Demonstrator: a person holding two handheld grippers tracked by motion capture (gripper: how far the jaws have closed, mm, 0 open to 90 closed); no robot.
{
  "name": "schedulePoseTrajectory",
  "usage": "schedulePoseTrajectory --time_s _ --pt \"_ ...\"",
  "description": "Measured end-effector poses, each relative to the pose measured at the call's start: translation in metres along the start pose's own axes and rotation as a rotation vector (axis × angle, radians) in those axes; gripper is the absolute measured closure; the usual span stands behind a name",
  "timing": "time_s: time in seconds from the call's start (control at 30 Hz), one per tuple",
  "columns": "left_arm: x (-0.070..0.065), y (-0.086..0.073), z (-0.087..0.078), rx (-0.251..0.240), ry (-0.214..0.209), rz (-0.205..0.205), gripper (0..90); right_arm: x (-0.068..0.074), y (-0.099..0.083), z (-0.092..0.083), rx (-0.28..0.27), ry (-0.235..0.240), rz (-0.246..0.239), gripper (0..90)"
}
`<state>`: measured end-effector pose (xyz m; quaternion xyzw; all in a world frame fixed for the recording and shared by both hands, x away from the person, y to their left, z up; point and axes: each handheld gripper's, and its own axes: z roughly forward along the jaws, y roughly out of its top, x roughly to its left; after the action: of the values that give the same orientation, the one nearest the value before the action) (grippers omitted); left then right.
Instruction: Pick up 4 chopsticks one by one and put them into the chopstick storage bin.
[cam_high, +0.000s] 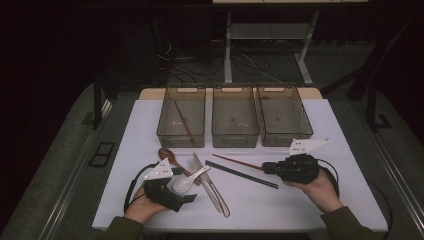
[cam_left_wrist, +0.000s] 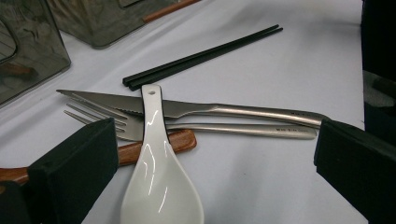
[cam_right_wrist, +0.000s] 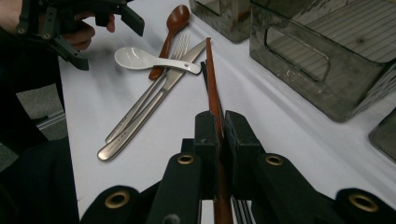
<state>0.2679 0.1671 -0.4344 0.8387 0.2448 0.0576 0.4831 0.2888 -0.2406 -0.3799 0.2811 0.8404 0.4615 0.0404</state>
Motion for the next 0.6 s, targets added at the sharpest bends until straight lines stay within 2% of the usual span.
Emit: schedulePoseTrajectory --time_s 0.43,0.6 --pt "0.0 0.0 0.0 -0.005 0.002 -0.001 0.0 -0.01 0.021 0.008 -0.04 -0.038 0.012 84.4" --pt "0.001 0.0 0.0 -0.002 0.001 0.004 0.0 -0.012 0.03 0.014 -0.058 -0.036 0.023 84.4"
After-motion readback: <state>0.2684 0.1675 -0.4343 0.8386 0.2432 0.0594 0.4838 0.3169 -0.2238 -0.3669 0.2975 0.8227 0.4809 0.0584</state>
